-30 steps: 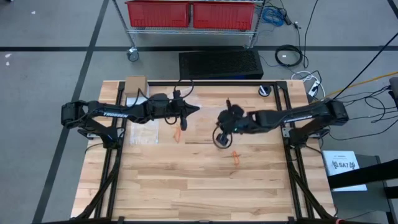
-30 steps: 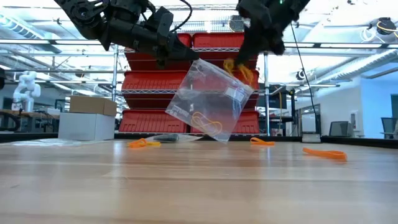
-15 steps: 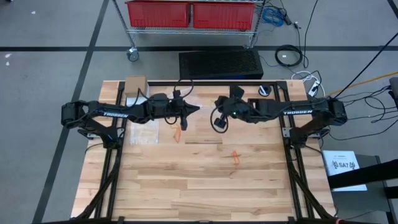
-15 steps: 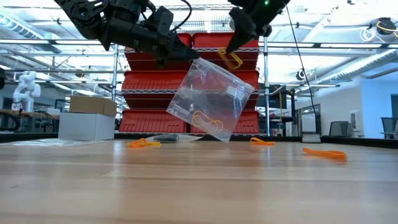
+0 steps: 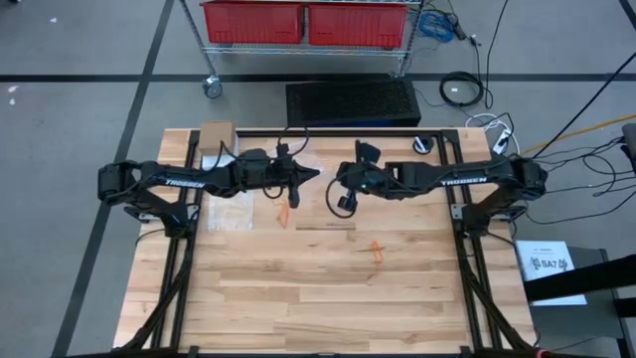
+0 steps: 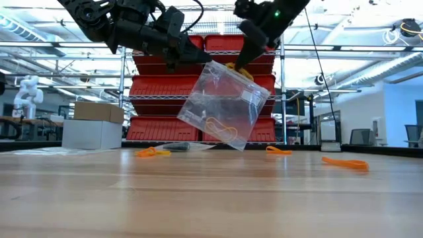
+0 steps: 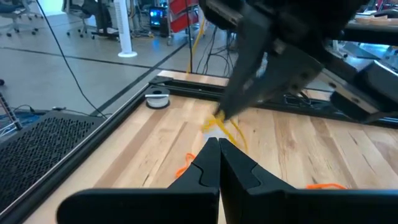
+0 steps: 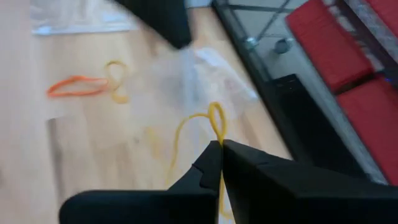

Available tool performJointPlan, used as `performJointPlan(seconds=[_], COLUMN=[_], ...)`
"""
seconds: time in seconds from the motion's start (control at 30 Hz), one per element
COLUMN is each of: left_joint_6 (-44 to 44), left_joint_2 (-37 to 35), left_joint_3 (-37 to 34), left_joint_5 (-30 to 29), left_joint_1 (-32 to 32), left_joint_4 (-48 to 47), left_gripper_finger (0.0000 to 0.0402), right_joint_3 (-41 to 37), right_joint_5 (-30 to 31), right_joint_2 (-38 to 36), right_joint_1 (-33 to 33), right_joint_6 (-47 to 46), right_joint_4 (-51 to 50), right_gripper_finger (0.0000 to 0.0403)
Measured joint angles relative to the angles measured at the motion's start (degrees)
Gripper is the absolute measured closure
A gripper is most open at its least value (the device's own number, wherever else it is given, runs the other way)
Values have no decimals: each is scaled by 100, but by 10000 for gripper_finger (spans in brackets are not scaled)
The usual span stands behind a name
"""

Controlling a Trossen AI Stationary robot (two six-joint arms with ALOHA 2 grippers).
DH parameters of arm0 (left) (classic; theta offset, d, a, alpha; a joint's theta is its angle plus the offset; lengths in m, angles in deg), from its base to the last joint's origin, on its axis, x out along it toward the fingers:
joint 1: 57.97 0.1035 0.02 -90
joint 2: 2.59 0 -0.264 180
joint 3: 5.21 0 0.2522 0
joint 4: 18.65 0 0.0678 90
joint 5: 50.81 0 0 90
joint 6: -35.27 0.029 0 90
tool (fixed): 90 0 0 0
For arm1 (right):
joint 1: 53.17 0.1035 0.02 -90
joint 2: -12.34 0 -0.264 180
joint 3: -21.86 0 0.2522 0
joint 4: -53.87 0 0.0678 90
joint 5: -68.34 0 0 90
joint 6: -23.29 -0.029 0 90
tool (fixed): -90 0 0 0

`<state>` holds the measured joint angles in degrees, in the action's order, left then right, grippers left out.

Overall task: Sort rubber bands
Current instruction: Put the bottom yellow rubber band into the transparent zip bag

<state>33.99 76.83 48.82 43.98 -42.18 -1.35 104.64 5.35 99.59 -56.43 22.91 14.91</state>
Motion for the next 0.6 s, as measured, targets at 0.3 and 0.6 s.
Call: performJointPlan(seconds=[0.3, 0.6], left_joint_6=[3, 68], left_joint_2=[0, 0], left_joint_3=[0, 0], left_joint_5=[57, 586], left_joint_1=[0, -7], left_joint_4=[1, -35], left_gripper_finger=[402, 402], right_joint_3=[-1, -1], right_joint_5=[-515, -1878], right_joint_2=[74, 72], right_joint_1=[-63, -552], right_joint_6=[-53, -185], right_joint_4=[-19, -32], right_gripper_finger=[403, 403])
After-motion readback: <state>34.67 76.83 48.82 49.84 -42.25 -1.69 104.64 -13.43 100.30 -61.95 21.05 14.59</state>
